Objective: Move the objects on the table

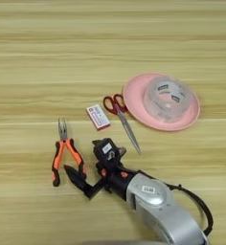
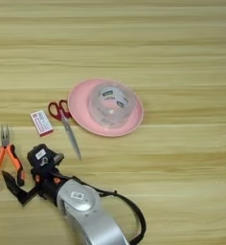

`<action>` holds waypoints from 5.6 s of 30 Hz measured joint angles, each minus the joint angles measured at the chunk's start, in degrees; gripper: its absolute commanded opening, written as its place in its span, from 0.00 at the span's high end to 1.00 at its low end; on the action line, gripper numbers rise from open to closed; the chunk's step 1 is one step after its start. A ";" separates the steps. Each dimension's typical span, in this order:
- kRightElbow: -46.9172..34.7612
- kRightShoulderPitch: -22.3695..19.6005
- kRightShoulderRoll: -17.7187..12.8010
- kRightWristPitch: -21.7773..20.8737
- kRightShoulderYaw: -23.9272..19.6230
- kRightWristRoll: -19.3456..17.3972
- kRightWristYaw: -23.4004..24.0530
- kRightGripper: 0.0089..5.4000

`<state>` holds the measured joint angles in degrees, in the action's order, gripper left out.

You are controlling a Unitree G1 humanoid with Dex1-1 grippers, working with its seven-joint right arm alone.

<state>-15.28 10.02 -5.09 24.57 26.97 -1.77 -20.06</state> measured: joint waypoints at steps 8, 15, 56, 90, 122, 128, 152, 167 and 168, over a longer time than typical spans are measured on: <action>1.14 -0.68 -0.10 -0.12 -0.30 1.25 1.33 0.01; 2.40 -1.81 -0.13 -0.17 -0.13 2.76 2.09 0.01; 6.20 -4.12 -0.90 -1.91 0.84 5.00 0.87 0.44; 8.67 -4.03 1.85 -6.32 -0.57 3.42 0.32 0.83; 1.45 -19.01 2.84 -16.08 -34.15 -4.16 16.07 0.83; 0.62 -19.01 -0.03 -15.97 -39.27 -5.21 16.68 0.83; 32.09 -21.04 -11.98 -11.32 -49.96 -6.82 14.52 0.83; 44.67 -22.41 -15.51 -16.76 -50.17 -6.60 13.17 0.83; 44.90 -22.46 -15.56 -16.88 -50.14 -6.60 13.14 0.83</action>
<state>29.62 -12.44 -20.65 7.69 -23.17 -8.37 -6.91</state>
